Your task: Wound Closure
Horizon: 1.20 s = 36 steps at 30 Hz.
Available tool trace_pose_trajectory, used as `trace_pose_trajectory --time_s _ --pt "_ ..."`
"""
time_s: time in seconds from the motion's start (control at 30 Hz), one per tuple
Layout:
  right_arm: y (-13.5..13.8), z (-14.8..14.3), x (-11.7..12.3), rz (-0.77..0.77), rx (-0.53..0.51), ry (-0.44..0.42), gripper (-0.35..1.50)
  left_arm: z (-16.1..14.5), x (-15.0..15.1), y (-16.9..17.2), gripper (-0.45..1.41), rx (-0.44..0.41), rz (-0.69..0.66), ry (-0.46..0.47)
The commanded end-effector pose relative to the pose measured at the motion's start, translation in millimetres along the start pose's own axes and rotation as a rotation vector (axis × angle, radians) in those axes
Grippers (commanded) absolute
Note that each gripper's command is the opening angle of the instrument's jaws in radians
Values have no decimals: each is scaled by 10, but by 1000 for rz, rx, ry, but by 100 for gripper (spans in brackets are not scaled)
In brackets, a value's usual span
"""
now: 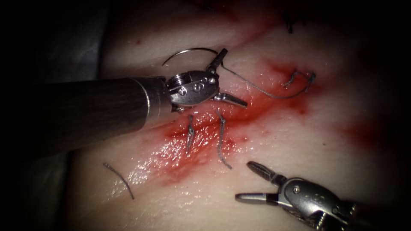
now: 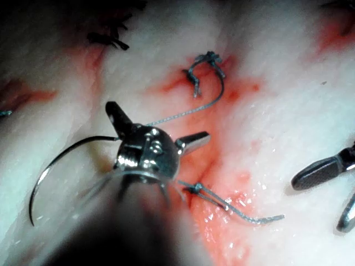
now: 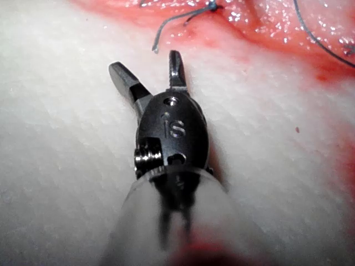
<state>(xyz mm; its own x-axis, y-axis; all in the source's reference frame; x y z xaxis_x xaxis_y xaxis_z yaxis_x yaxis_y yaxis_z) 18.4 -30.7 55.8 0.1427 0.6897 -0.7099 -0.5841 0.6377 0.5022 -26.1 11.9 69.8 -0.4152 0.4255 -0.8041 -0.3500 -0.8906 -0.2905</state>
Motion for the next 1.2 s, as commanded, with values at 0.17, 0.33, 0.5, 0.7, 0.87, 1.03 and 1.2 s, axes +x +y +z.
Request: trace_pose_trajectory --time_s 0.17,0.33,0.5,0.7,0.87,1.03,1.2 --pt "-5 5 -5 2 7 -1 125 -20 -1 2 123 9 -8 -4" --pt "-3 0 0 1 16 13 123 -51 3 8 118 2 -16 23" --pt "2 -8 7 -23 27 15 120 -69 0 44 104 -30 104 32" --pt "8 -15 16 -73 18 27 117 -71 -3 90 84 -47 262 -4" --pt "11 -18 19 -94 2 26 117 -65 -6 113 76 -30 348 -88" --pt "12 -19 19 -99 -4 26 117 -58 -7 124 74 -3 457 -196" --pt "13 -19 19 -99 -4 26 117 -57 -11 133 52 2 557 -262"
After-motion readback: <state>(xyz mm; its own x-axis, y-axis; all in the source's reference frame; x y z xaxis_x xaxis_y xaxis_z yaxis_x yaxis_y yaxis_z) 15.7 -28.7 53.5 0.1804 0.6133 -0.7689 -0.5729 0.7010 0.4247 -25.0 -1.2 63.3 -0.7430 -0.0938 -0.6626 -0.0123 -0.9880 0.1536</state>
